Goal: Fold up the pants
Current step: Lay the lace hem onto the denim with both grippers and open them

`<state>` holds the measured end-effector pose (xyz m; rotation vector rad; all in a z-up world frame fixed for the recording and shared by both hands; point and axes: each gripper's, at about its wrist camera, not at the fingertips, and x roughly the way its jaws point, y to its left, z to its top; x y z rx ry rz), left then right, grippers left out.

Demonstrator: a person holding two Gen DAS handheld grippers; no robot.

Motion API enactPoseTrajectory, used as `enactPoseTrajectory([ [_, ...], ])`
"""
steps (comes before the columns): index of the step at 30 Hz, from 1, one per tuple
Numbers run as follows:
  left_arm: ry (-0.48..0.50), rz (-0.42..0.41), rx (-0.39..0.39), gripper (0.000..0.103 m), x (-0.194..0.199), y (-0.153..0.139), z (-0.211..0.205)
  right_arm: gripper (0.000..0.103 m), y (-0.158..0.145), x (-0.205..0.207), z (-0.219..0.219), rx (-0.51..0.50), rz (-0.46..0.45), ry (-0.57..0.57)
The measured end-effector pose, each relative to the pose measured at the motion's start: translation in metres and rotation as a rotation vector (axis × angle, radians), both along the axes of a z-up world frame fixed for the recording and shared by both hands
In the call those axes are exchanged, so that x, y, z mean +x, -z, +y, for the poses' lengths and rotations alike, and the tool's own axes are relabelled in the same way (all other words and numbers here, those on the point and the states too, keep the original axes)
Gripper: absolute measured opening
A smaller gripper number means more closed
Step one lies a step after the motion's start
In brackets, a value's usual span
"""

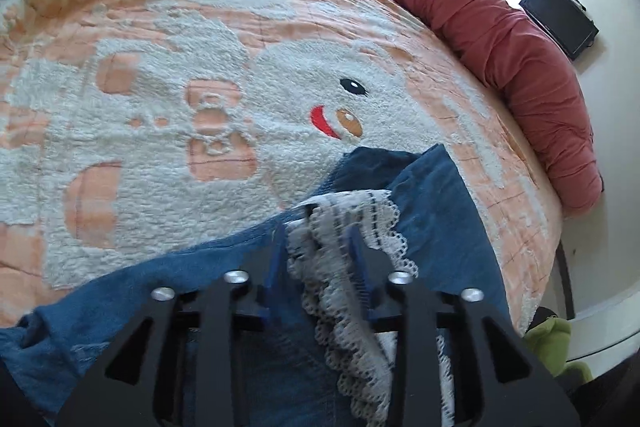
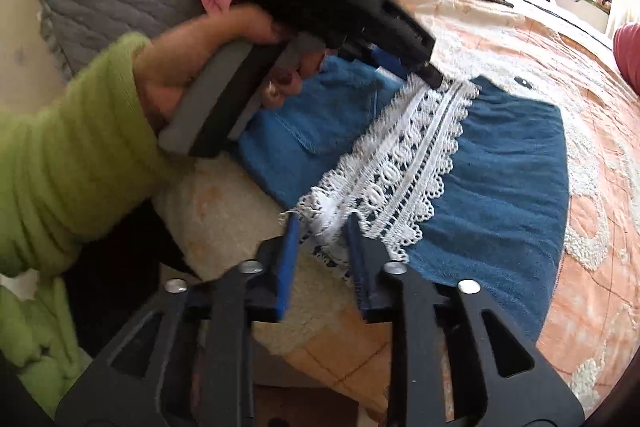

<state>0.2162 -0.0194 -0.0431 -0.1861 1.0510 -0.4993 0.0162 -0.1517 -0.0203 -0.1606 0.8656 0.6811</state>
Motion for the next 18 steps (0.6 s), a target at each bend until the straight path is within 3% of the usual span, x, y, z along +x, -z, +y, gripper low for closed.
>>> enactPoseTrajectory([
  [5, -0.022, 0.047, -0.036, 0.045, -0.008, -0.001, 0.02, 0.03, -0.007, -0.014, -0.006, -0.032, -0.056, -0.011],
  [9, 0.02, 0.121, -0.106, 0.046, -0.011, 0.008, 0.014, 0.046, -0.003, -0.02, 0.007, -0.113, -0.103, -0.046],
  [10, 0.029, 0.132, -0.113, 0.05, -0.012, 0.01, 0.01, 0.047, -0.001, -0.021, 0.011, -0.137, -0.11, -0.047],
  [11, 0.036, 0.149, -0.11, 0.055, -0.013, 0.016, 0.005, 0.047, 0.001, -0.019, 0.012, -0.155, -0.116, -0.045],
  [15, 0.016, 0.143, -0.091, 0.056, -0.016, 0.023, -0.003, 0.046, 0.01, -0.016, 0.014, -0.205, -0.14, -0.024],
  [18, -0.003, 0.132, -0.11, 0.052, -0.015, 0.024, -0.004, 0.026, 0.013, -0.012, 0.011, -0.179, -0.118, -0.02],
])
